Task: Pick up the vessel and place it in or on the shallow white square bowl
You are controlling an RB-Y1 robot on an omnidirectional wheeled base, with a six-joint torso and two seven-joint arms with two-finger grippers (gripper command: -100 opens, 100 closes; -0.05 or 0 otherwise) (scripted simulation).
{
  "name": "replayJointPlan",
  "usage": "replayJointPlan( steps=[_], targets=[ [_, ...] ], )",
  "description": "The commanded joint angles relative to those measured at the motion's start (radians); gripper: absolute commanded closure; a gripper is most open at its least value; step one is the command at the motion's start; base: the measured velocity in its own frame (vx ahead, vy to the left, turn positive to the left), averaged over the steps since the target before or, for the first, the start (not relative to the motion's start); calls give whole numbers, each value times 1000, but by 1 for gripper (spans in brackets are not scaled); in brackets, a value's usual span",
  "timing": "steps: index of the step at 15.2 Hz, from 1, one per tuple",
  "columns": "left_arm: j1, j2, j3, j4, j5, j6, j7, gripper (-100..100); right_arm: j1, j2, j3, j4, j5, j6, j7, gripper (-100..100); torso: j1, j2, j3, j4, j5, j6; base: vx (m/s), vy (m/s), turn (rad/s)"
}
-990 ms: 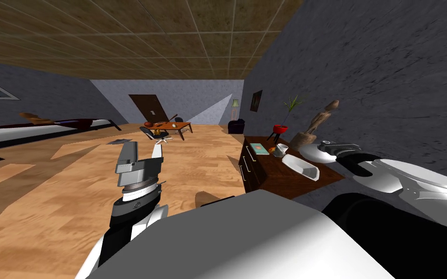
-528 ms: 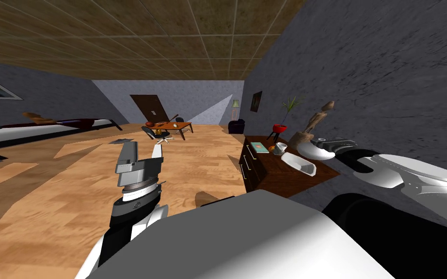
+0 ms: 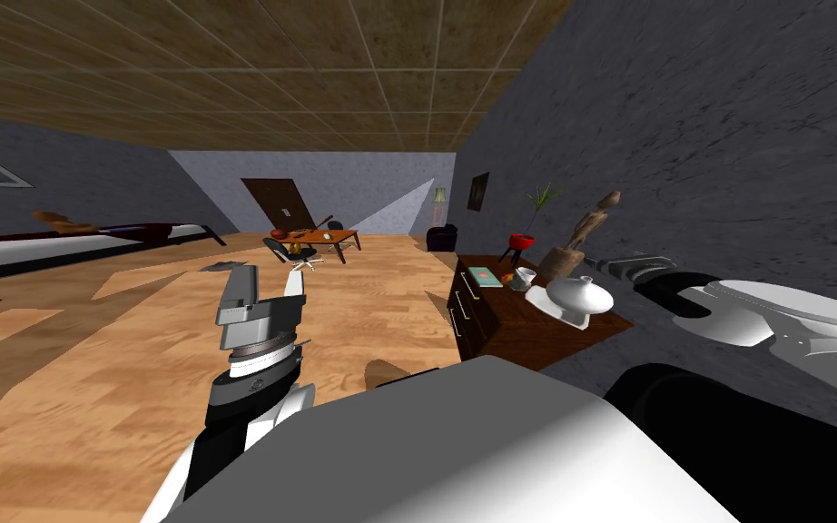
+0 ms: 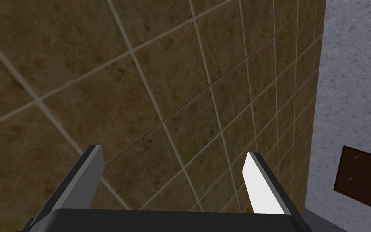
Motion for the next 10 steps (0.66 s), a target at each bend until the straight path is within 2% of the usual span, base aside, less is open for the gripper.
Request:
replayJointPlan(
  steps=[1, 4, 5, 10],
  targets=[
    [0, 0, 0, 0, 0, 0, 0, 0, 30, -32, -13, 10, -18, -5, -22, -100, 0, 0, 0, 0, 0, 0, 25, -5, -18],
    [0, 0, 0, 0, 0, 0, 0, 0, 68, -76, -26, 23, -43, -9, -49, -100, 0, 0, 0, 0, 0, 0, 21, -6, -22],
    [0, 0, 0, 0, 0, 0, 0, 0, 48, -59, -17, 19, -32, -6, -36, -100, 0, 0, 0, 0, 0, 0, 13, -2, -8],
    [0, 0, 0, 0, 0, 0, 0, 0, 50, -62, -18, 21, -33, -7, -39, -100, 0, 1, 1, 0, 0, 0, 0, 0, 0]
  ],
)
